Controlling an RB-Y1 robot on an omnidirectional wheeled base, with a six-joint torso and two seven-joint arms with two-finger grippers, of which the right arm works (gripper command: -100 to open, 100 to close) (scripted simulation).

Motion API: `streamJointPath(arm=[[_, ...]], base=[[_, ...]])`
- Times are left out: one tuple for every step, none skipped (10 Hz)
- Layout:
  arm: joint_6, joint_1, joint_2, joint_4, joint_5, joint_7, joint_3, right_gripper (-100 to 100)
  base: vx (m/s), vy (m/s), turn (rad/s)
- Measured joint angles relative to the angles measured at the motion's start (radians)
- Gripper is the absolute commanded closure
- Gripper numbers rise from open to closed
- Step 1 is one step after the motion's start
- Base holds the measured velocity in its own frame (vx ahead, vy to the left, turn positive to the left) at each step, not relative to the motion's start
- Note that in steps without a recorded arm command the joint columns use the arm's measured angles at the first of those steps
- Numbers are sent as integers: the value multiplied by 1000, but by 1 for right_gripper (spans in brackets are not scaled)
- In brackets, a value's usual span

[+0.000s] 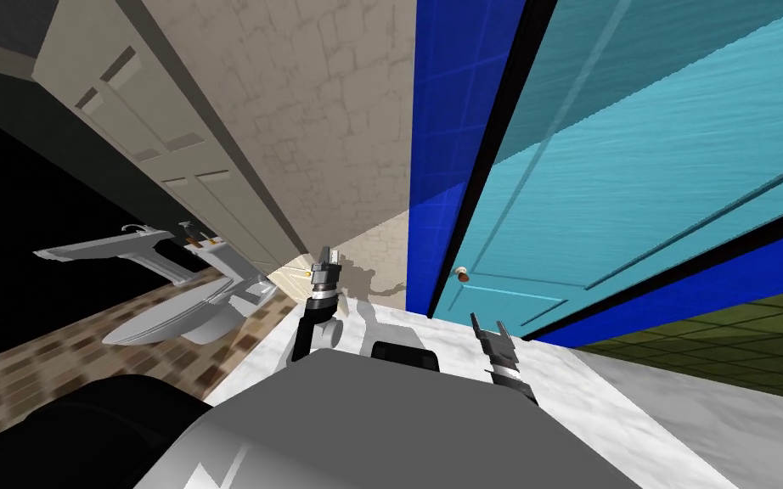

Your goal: Pull the door open

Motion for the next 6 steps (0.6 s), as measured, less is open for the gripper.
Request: streamJointPath(arm=[[-2, -5, 5, 21, 9, 23, -5, -100], [-1, -5, 11, 32, 17, 43, -7, -100], [-8, -7, 19, 57, 26, 68, -11, -100], [-18, -11, 23, 86, 33, 92, -18, -100], [-23, -9, 29, 103, 43, 115, -22, -100], [-24, -9, 35, 117, 50, 134, -26, -100]], base=[[117, -84, 67], [140, -87, 78], [160, -96, 79], [158, -90, 80], [150, -87, 46], [127, -77, 60]])
